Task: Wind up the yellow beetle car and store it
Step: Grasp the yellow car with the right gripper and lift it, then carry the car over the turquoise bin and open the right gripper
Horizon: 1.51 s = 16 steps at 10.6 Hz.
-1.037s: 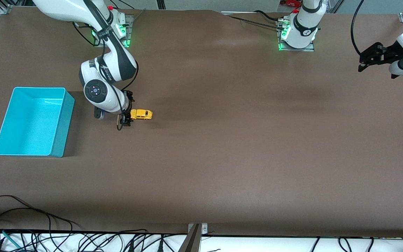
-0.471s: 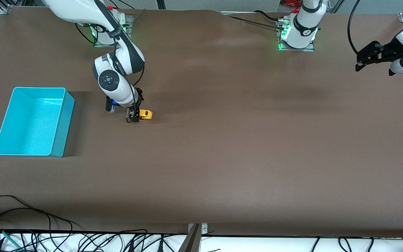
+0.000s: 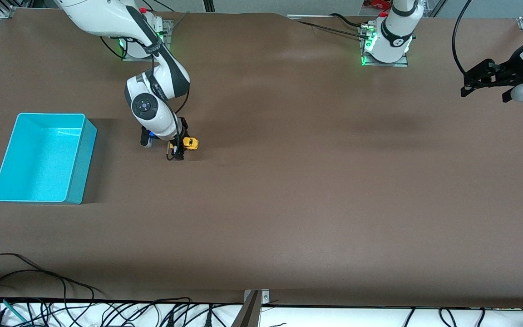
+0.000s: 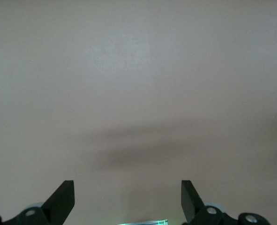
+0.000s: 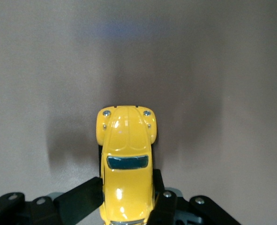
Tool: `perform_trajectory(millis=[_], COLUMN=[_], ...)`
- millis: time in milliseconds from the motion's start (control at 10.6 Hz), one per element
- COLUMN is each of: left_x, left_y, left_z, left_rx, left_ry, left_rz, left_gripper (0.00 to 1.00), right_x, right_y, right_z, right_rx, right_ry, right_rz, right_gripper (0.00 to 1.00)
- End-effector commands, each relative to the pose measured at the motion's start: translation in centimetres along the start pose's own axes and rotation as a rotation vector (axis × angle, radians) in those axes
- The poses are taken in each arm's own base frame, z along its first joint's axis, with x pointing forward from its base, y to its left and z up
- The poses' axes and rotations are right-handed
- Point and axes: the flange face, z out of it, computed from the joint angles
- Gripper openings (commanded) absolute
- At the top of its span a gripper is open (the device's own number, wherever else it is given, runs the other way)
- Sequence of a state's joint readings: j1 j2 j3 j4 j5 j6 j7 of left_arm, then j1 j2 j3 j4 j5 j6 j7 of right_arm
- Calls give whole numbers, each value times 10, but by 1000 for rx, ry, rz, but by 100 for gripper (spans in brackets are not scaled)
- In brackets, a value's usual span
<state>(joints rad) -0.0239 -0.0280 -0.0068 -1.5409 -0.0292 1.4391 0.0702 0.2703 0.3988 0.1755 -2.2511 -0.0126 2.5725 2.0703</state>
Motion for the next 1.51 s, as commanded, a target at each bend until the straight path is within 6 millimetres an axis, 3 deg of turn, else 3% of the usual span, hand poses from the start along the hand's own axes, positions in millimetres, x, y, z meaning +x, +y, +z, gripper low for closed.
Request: perform_trajectory(millis=[0,283,471,566,848,1131,1414], left_x=[3,2,2,3,2,2,2], left_y=[2,-1,1,1,1,1,1], left_z=[-7,-6,-7,-6,-6,-7,-7], left_rx=[-18,-19,-18,-19,-19,-19,-19], left_ry=[0,-1,0,-1,-3,-2,-2], left_rz=[-5,-7,-5,-4,-4,-4,-4], left_gripper=[100,100,100,100,100,100,100], right_x=[-5,-7,6,23,103,217,307], right_y=[-5,-48,-75,-88,-120,-134,-125], right_z=[-12,-73,-117,-134,-175,-177,-177], right_rx=[-12,-78,-119,-133,-197,-253,-304], right_ry=[29,95,123,134,153,146,102], right_rz=[1,-73,-107,-123,-271,-496,-723], right_gripper=[19,15,15,15,15,15,15])
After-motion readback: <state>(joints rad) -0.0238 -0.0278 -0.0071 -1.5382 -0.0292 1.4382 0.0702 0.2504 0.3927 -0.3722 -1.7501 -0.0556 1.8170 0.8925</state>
